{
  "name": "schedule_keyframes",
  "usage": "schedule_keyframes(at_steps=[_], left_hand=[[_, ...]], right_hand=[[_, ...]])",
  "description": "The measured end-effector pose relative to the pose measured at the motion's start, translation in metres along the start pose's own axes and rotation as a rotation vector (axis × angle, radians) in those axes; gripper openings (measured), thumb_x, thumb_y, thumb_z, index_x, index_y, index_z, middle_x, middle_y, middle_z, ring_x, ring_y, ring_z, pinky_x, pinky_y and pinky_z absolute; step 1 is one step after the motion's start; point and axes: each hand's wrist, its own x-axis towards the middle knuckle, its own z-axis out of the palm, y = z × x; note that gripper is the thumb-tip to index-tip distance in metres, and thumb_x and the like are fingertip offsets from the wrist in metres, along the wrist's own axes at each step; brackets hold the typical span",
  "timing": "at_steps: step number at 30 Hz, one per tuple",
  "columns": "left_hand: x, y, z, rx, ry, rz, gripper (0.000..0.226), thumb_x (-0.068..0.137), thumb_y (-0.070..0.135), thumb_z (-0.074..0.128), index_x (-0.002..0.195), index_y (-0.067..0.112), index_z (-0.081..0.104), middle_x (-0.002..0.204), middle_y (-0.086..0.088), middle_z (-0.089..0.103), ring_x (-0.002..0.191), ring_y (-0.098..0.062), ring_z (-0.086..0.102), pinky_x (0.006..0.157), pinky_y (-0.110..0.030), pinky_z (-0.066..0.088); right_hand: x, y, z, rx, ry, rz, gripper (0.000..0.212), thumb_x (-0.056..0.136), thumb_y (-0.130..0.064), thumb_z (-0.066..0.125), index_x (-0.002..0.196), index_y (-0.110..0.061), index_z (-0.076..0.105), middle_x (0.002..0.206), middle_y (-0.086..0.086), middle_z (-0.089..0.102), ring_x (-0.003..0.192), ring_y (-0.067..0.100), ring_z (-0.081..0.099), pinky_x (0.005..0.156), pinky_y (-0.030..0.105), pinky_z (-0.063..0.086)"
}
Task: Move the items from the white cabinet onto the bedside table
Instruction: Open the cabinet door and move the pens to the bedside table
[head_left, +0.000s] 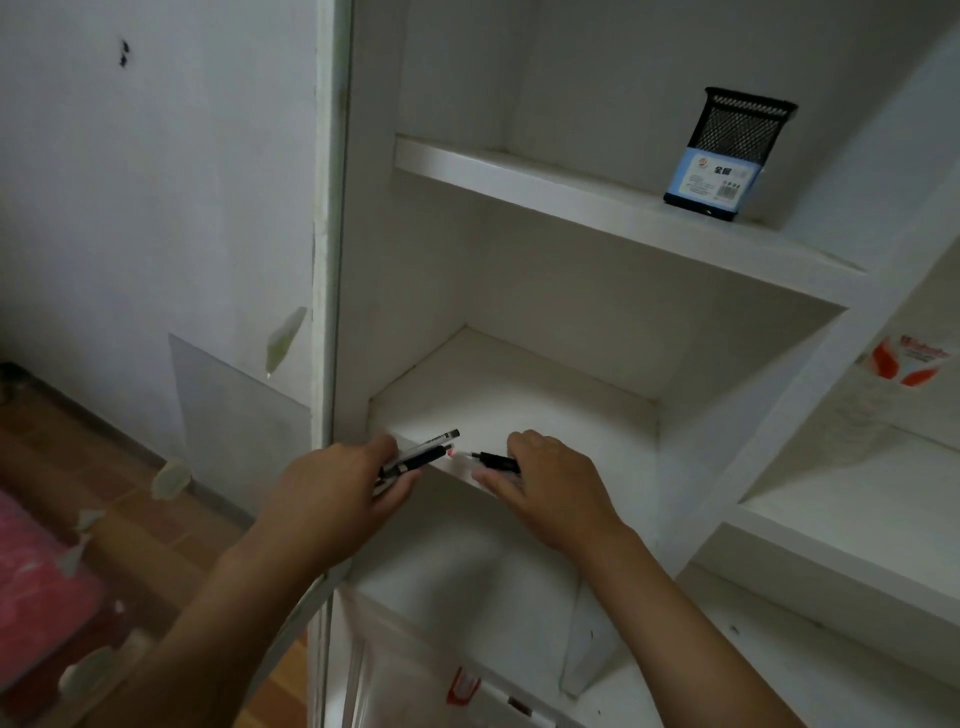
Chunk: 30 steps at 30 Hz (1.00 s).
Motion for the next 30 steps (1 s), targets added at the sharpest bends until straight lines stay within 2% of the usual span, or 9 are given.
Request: schedule_keyframes(at_steps=[5, 8, 12, 14, 17, 21, 24, 27, 30], left_hand=[[-0.006, -0.002, 0.006, -0.036, -0.004, 0.003, 0.029, 0.096, 0.063, 0.046, 0.091, 0.034, 0.049, 0.060, 0.010, 0.046, 0.052, -0.007, 0.045, 0.046, -0.025, 0.030], [-0.010, -0.003, 0.008, -0.045, -0.017, 0.007, 0.030, 0.097, 0.062, 0.045, 0.095, 0.034, 0.054, 0.061, 0.010, 0.048, 0.053, -0.007, 0.047, 0.047, -0.025, 0.030], [-0.017, -0.004, 0.007, -0.040, -0.036, -0.012, 0.036, 0.095, 0.064, 0.044, 0.100, 0.031, 0.059, 0.068, 0.007, 0.055, 0.061, -0.017, 0.057, 0.052, -0.030, 0.040], [-0.023, -0.005, 0.002, -0.041, -0.039, -0.014, 0.036, 0.095, 0.064, 0.043, 0.100, 0.032, 0.058, 0.070, 0.006, 0.058, 0.062, -0.015, 0.059, 0.055, -0.031, 0.048], [-0.033, -0.002, -0.009, -0.040, -0.050, -0.042, 0.030, 0.096, 0.063, 0.044, 0.095, 0.034, 0.054, 0.070, 0.008, 0.056, 0.060, -0.009, 0.056, 0.059, -0.032, 0.053], [-0.049, 0.010, -0.026, -0.044, -0.060, -0.066, 0.021, 0.098, 0.060, 0.047, 0.091, 0.040, 0.045, 0.070, 0.010, 0.055, 0.060, -0.006, 0.053, 0.057, -0.029, 0.050], [-0.062, 0.023, -0.033, -0.034, -0.056, -0.101, 0.023, 0.098, 0.060, 0.047, 0.091, 0.038, 0.045, 0.070, 0.011, 0.053, 0.060, -0.004, 0.052, 0.054, -0.027, 0.046], [-0.080, 0.037, -0.035, 0.025, -0.030, -0.152, 0.032, 0.096, 0.064, 0.044, 0.096, 0.033, 0.054, 0.073, 0.011, 0.056, 0.063, -0.006, 0.056, 0.060, -0.029, 0.053], [-0.101, 0.052, -0.037, 0.020, -0.063, -0.204, 0.028, 0.096, 0.064, 0.044, 0.097, 0.037, 0.051, 0.075, 0.012, 0.057, 0.065, -0.007, 0.057, 0.064, -0.030, 0.054]], right_hand=[[-0.006, -0.001, 0.006, -0.056, 0.080, -0.016, 0.047, 0.099, -0.073, 0.036, 0.087, -0.028, 0.038, 0.079, -0.010, 0.043, 0.065, 0.014, 0.041, 0.055, 0.031, 0.031], [-0.006, -0.001, 0.005, -0.045, 0.094, -0.035, 0.045, 0.099, -0.071, 0.042, 0.088, -0.027, 0.037, 0.076, -0.010, 0.042, 0.058, 0.015, 0.041, 0.052, 0.031, 0.032], [-0.003, -0.003, -0.004, -0.075, -0.001, -0.010, 0.048, 0.099, -0.070, 0.042, 0.090, -0.024, 0.044, 0.078, -0.006, 0.053, 0.067, 0.025, 0.058, 0.058, 0.035, 0.034], [-0.003, -0.005, -0.010, -0.089, -0.033, 0.008, 0.051, 0.099, -0.070, 0.041, 0.094, -0.021, 0.050, 0.083, -0.002, 0.063, 0.074, 0.027, 0.062, 0.061, 0.036, 0.033], [-0.008, -0.008, -0.016, -0.099, -0.037, -0.001, 0.053, 0.099, -0.071, 0.040, 0.097, -0.019, 0.054, 0.087, 0.001, 0.068, 0.077, 0.028, 0.063, 0.062, 0.037, 0.035], [-0.016, -0.008, -0.024, -0.089, -0.053, -0.021, 0.053, 0.099, -0.071, 0.038, 0.098, -0.019, 0.053, 0.088, 0.002, 0.069, 0.078, 0.028, 0.064, 0.063, 0.037, 0.035], [-0.029, -0.007, -0.030, -0.059, -0.068, -0.040, 0.049, 0.100, -0.068, 0.040, 0.099, -0.020, 0.052, 0.090, 0.003, 0.069, 0.080, 0.029, 0.064, 0.064, 0.037, 0.035], [-0.046, -0.006, -0.038, -0.016, -0.088, -0.057, 0.046, 0.099, -0.068, 0.039, 0.094, -0.023, 0.046, 0.085, 0.002, 0.066, 0.078, 0.029, 0.062, 0.063, 0.036, 0.034], [-0.066, -0.003, -0.043, 0.017, -0.143, -0.098, 0.046, 0.100, -0.069, 0.035, 0.094, -0.025, 0.046, 0.078, -0.003, 0.056, 0.069, 0.024, 0.055, 0.061, 0.037, 0.037]])
